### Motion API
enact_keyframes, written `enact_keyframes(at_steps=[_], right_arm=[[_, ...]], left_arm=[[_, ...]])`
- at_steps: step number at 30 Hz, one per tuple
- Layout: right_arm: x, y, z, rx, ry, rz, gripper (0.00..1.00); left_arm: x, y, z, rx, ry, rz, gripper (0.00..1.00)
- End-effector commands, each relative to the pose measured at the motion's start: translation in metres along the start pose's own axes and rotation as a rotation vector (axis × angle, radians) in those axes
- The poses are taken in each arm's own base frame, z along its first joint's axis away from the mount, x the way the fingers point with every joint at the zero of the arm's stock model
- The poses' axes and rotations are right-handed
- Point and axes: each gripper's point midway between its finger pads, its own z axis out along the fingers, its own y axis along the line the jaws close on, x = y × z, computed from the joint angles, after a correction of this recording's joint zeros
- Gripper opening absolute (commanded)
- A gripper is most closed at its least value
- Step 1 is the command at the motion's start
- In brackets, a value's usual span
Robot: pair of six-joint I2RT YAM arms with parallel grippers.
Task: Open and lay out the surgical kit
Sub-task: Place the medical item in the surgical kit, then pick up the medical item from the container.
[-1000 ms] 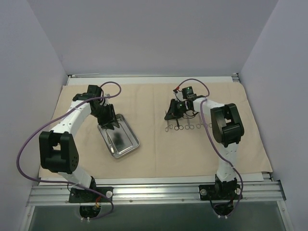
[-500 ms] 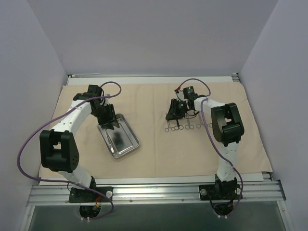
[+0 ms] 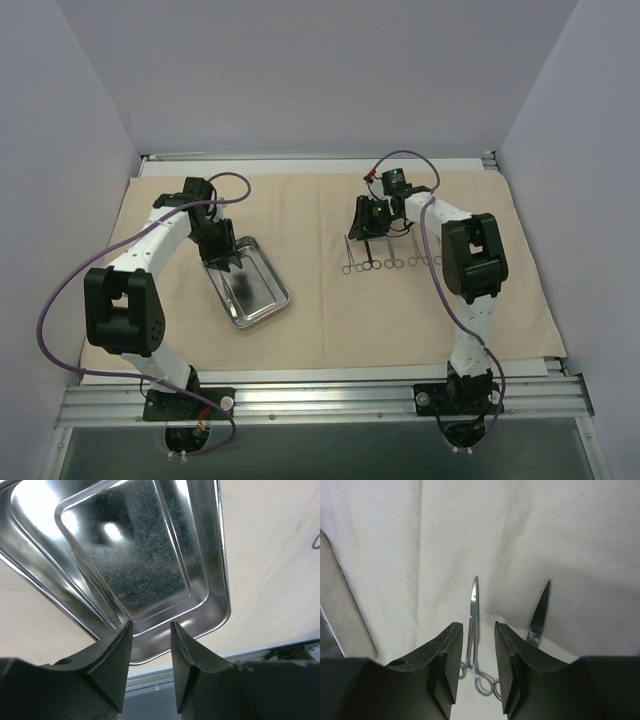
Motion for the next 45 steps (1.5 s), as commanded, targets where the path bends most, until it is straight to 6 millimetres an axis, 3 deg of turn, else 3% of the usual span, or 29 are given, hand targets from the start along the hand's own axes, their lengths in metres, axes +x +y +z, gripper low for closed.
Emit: enact_keyframes(at_steps=[1,3,10,16,26,41,42,45], right_arm=[[-0.012,0.002,-0.022,0.057,-0.024,-0.055,0.33],[-0.013,0.003,-0.027,0.083,-0.03,-0.062,0.33],[-0.022,0.043,-0.057,0.07,-0.091,-0.142,0.33],[-0.015,0.067,-0.077,0.022,-0.118,-0.164,0.33],[0.009,0.093,-0.084,-0.034,-0.116,-0.211,0.32],[0.019,0.102,-0.088,-0.067,-0.112,-0.227,0.31],[0.019,0.102,-0.088,-0.068,-0.112,-0.225,0.31],[0.018,0.102,-0.088,-0.065,-0.107,-0.226,0.31]], left_arm=[[-0.007,0.012,-0.004,-0.066,-0.022,0.005,0.45],[-0.007,0.017,-0.002,-0.095,-0.022,0.004,0.45],[-0.012,0.038,0.013,-0.208,-0.039,0.001,0.48],[-0.014,0.049,0.027,-0.353,-0.061,0.002,0.48],[-0.001,0.051,0.05,-0.486,-0.022,-0.104,0.43],[0.0,0.064,0.071,-0.578,-0.008,-0.154,0.37],[-0.002,0.063,0.074,-0.575,-0.012,-0.152,0.35],[-0.005,0.061,0.077,-0.557,-0.006,-0.126,0.11]])
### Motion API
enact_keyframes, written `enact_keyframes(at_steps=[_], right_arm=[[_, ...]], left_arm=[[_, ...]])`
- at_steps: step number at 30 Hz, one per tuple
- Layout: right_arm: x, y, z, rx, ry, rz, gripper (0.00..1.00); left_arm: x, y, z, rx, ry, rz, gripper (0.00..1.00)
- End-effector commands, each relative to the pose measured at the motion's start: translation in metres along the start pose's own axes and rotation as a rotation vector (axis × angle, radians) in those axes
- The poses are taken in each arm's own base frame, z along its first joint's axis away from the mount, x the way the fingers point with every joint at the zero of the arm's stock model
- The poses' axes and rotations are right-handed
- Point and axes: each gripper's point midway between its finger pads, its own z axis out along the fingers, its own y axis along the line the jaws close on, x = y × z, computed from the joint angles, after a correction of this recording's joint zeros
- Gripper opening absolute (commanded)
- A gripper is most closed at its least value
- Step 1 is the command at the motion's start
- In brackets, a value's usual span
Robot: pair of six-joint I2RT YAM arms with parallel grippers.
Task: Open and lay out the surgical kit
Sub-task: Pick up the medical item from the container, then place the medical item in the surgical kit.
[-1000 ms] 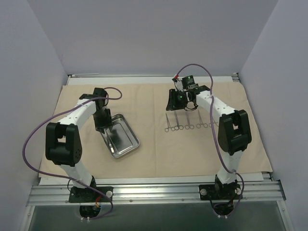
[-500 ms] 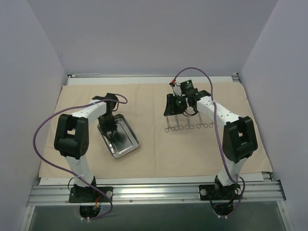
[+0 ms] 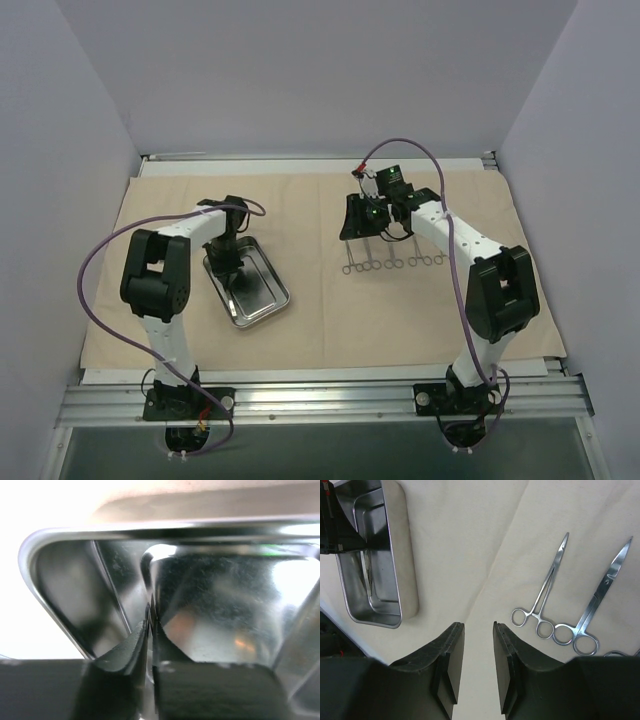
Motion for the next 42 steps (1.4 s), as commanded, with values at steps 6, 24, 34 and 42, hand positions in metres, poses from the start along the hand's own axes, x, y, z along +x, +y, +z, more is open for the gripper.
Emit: enact_keyframes(at_steps=[6,24,34,42], right_arm=[[-0.019,0.022,-0.015,-0.028,-0.037,-0.062,0.31],[-0.026,0.156,0.021,-0.23,-0.038,-0.251,0.49],[-0.018,0.172,0.048,-0.201,0.013,-0.272,0.47],[-0.01,0.171,0.058,-0.193,0.039,-0.256,0.45]], left_arm=[[-0.019,-0.018,-0.048,0.162,-0.069,0.063,0.02],[-0.032,-0.095,-0.18,0.814,-0.153,0.064,0.02],[-0.027,-0.1,-0.191,0.874,-0.152,0.076,0.02],[-0.026,-0.1,-0.196,0.89,-0.152,0.087,0.02]])
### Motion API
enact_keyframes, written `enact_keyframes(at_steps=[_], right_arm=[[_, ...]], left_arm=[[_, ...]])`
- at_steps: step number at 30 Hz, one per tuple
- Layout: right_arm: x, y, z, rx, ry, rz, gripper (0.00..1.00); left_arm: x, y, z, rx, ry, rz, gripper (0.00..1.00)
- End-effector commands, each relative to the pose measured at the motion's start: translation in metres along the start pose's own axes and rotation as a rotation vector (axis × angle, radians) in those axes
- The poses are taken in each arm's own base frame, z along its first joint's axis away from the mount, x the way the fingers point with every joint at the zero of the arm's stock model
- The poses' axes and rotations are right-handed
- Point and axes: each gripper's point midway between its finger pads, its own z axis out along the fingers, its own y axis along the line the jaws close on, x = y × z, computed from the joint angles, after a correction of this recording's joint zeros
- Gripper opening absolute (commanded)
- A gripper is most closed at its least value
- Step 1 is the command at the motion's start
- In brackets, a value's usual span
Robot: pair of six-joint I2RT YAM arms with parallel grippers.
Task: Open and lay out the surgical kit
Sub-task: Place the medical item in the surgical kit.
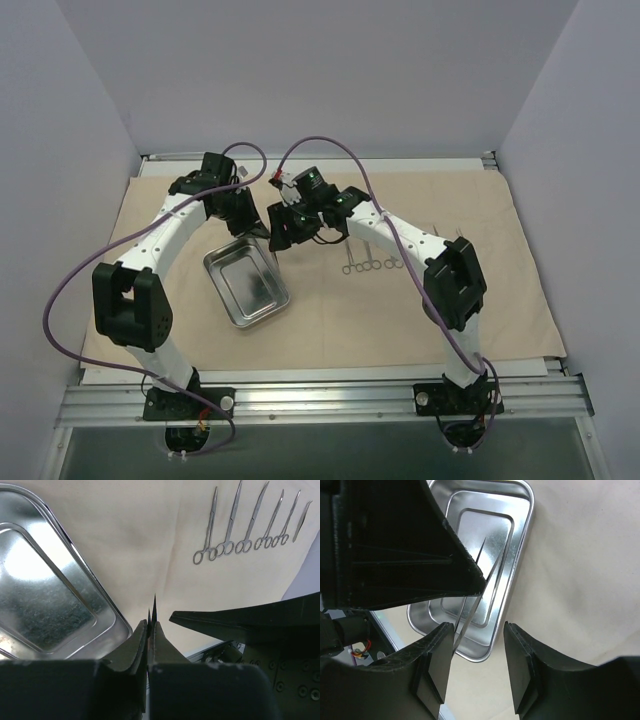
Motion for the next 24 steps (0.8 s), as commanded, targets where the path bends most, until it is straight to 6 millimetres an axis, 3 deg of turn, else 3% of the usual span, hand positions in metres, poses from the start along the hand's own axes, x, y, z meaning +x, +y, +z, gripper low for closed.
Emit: enact_keyframes(at_steps=[1,14,18,21,22,23,24], right_arm=[[-0.01,0.011,-0.003,-0.006,-0.019,0.0,0.44],[-0.01,0.02,0.003,-0.032,-0.02,0.011,0.41],[-0.007,0.019,0.006,-0.032,-0.011,0.019,0.35],[-0.005,0.021,0.008,-0.041,-0.001,0.025,0.23],[-0.003,0.019,0.01,-0.041,0.007,0.025,0.0],[-0.002,0.018,0.01,-0.04,0.01,0.024,0.0],[-0.004,0.01,0.009,-0.013,0.002,0.033,0.0]], left_arm=[[-0.007,-0.016,-0.012,0.065,-0.038,0.032,0.02],[-0.006,-0.015,-0.01,0.063,-0.031,0.035,0.02],[-0.008,-0.019,-0.013,0.077,-0.038,0.036,0.02],[-0.006,-0.023,-0.014,0.103,-0.025,0.037,0.02],[-0.006,-0.029,-0.016,0.136,-0.027,0.049,0.03],[-0.006,-0.029,-0.016,0.136,-0.028,0.048,0.03],[-0.006,-0.028,-0.016,0.134,-0.028,0.05,0.17]])
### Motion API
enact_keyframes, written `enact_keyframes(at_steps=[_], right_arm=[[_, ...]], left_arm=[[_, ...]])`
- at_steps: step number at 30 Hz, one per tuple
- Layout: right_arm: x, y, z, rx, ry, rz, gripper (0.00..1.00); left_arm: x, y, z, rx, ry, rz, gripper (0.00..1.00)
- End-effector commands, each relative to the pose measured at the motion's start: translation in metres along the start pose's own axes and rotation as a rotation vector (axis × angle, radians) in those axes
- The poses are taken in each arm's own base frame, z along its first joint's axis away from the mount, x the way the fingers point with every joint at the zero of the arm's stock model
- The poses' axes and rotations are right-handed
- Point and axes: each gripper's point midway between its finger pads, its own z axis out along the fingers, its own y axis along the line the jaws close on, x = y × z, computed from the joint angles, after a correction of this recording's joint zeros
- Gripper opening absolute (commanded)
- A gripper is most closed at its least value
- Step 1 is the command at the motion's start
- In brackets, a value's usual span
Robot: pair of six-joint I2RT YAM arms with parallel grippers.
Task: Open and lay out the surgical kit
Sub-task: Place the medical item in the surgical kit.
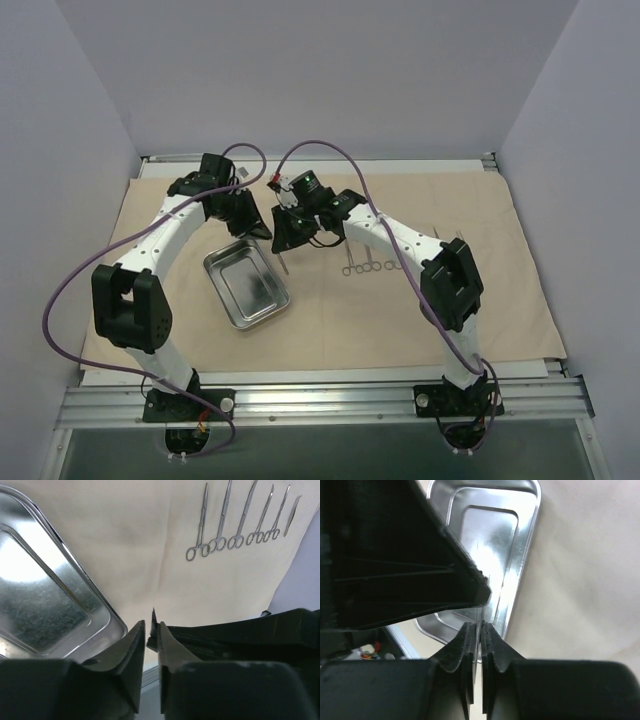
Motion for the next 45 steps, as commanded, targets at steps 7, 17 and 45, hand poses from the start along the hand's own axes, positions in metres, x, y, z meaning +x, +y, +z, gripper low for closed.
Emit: enact_keyframes(at_steps=[7,17,45], right_arm=[[0.0,-0.1,-0.035,0.156,-0.069,0.156,0.0],[0.047,-0.31,-0.175,0.747,-0.014,0.201,0.0],[0.119,-0.442,-0.303,0.99,0.155,0.222,0.0]], left_arm=[[-0.025,0.044,-0.02,-0.049,-0.109,0.026,0.94],[-0.034,0.068,-0.059,-0.135,-0.255,0.178,0.94],[-0.04,0.068,-0.042,-0.096,-0.185,0.204,0.94]])
